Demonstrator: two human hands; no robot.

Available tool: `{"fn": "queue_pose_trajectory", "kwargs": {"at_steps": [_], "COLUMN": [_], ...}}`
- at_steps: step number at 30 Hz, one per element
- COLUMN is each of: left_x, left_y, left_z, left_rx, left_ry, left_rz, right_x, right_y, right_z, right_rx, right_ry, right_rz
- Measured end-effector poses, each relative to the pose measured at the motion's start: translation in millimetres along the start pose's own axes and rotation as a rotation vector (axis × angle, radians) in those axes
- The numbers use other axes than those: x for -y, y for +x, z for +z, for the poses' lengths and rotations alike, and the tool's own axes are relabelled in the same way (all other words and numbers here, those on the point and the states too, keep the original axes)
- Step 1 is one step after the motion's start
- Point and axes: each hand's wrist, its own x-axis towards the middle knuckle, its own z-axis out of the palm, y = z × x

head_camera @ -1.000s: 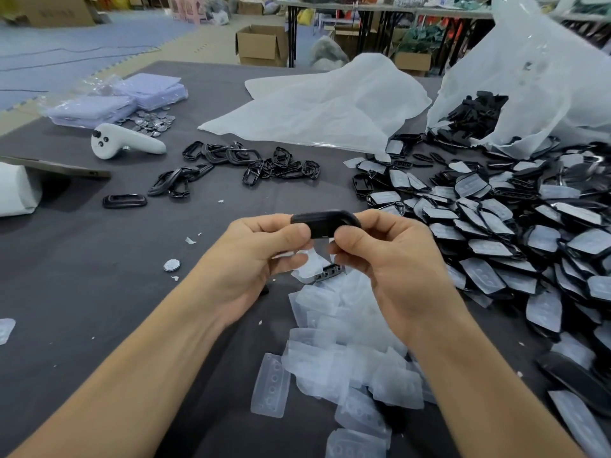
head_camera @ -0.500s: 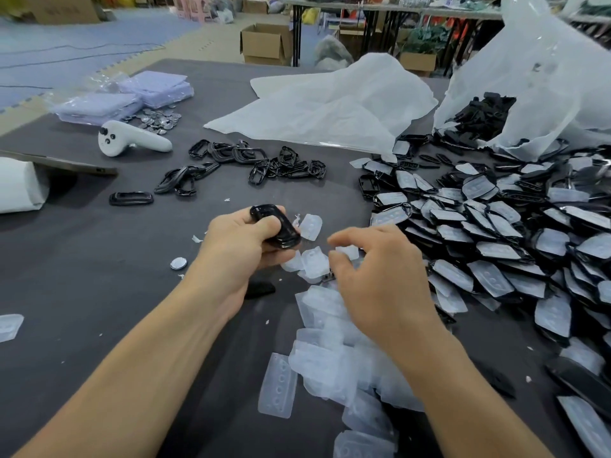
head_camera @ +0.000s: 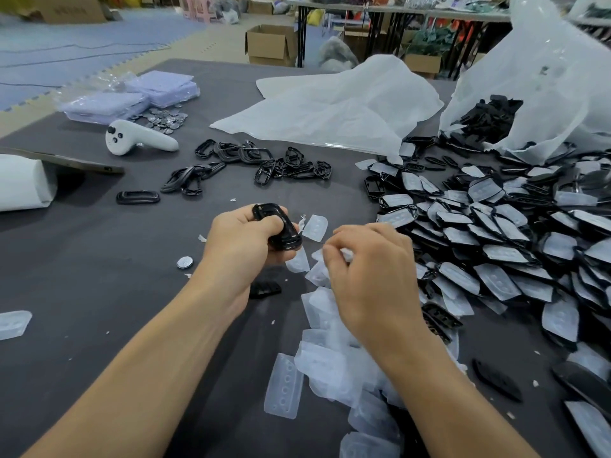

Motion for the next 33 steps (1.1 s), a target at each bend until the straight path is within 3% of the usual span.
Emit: {"fn": "queue_pose_trajectory", "kwargs": {"at_steps": [3, 8, 12, 15, 19, 33], "left_x": [1, 8, 14, 14, 13, 9], "left_y": [-2, -11, -21, -28, -34, -44], "left_z": [3, 12, 22, 27, 28, 37], "left_rx": [-0.009, 0.133, 0.245, 0.249, 0.224, 0.345], "left_ry": [0.029, 0.123, 0.189, 0.153, 0.113, -0.233], "left_rz": [0.02, 0.077, 0.113, 0.141, 0.165, -0.059], "right_x": [1, -1, 2, 3, 1, 2], "right_y": [1, 8, 9, 6, 1, -2], "right_z": [-10, -27, -29, -23, -13, -12], "right_rx": [-0.129, 0.004, 0.116, 0.113, 0.025, -0.104], "right_ry": [0.359, 1.062, 1.366, 1.223, 0.759, 0.419], "right_rz": [0.253, 0.635, 0.738, 0.653, 0.474, 0.457]}}
